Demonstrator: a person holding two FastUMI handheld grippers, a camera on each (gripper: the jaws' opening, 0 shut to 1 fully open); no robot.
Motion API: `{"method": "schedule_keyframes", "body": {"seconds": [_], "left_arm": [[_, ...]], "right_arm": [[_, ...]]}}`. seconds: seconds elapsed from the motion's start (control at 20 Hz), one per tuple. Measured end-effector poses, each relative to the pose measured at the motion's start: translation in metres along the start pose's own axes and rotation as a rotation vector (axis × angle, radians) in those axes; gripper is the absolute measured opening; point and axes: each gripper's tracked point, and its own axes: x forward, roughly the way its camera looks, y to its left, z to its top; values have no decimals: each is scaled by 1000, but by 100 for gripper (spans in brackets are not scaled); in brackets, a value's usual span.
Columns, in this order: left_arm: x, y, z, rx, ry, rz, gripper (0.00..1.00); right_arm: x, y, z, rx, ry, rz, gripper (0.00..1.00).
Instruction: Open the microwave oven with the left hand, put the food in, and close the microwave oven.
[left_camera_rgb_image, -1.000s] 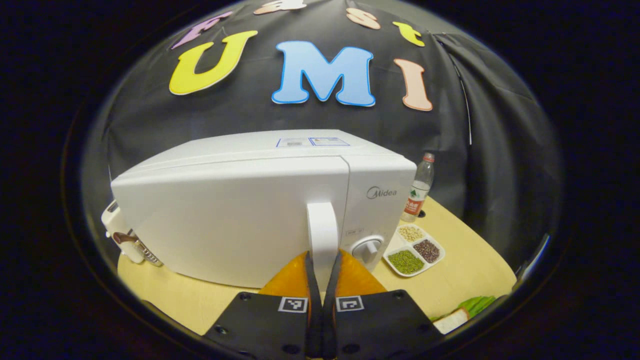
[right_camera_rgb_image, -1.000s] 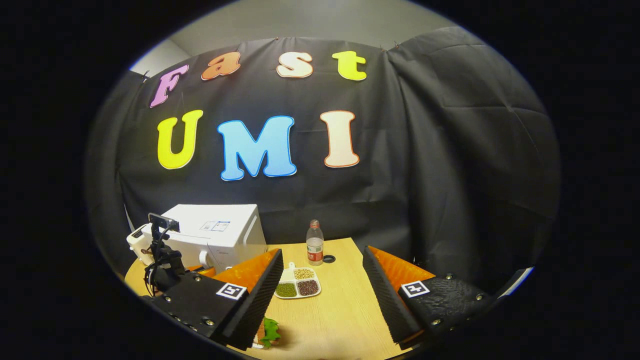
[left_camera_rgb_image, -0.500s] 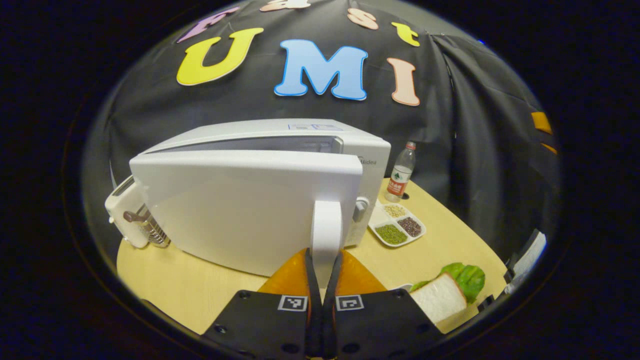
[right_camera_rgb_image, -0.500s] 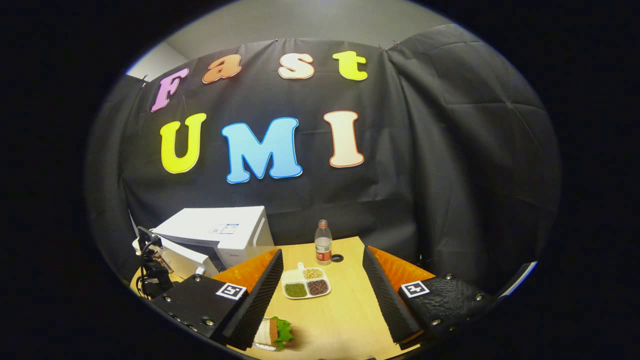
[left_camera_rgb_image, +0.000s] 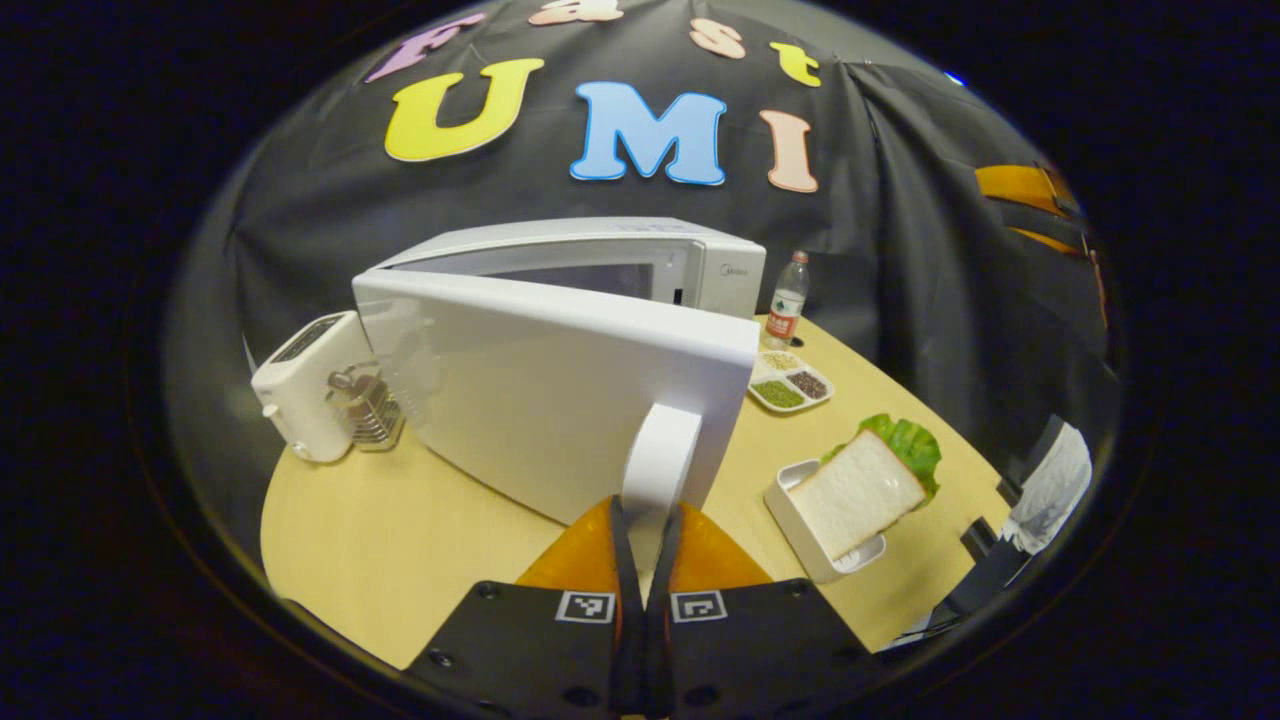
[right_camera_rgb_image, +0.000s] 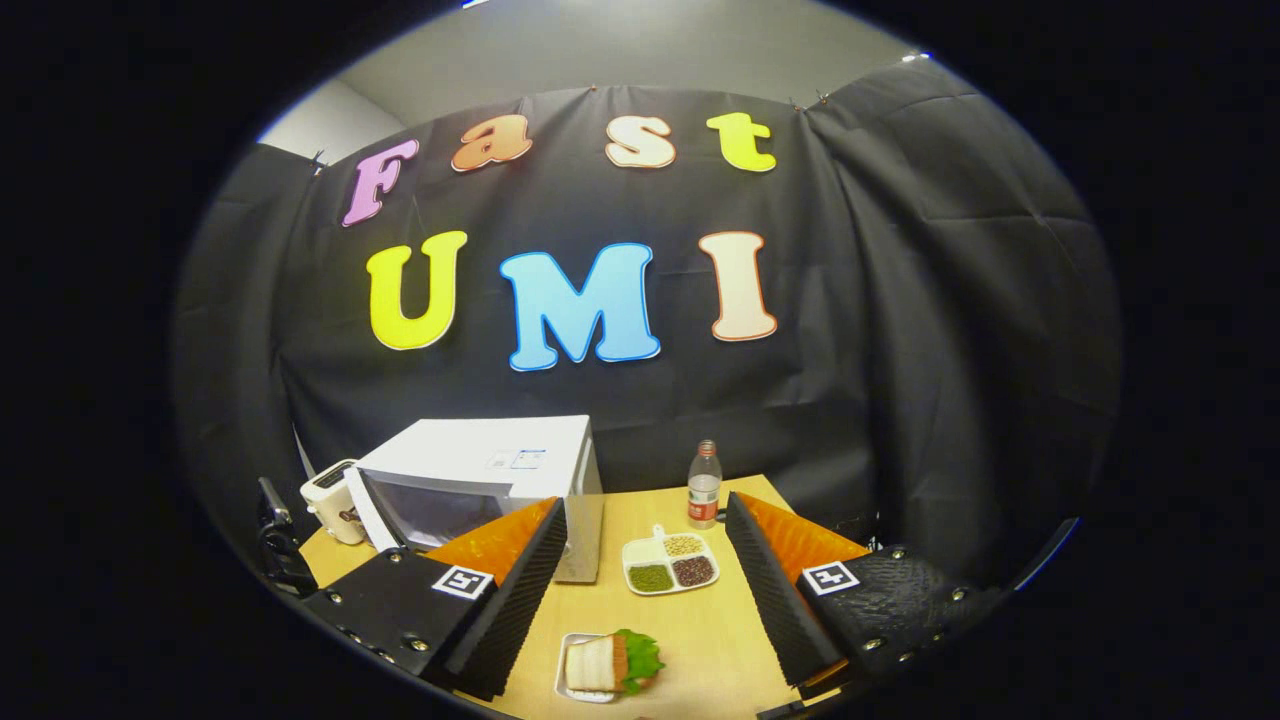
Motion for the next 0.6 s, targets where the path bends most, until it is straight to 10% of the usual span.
{"method": "schedule_keyframes", "body": {"seconds": [0.6], "left_arm": [[-100,111,-63,-88,-1,105,6]], "right_arm": [[-19,84,-10,-31,-10,75,96]]}}
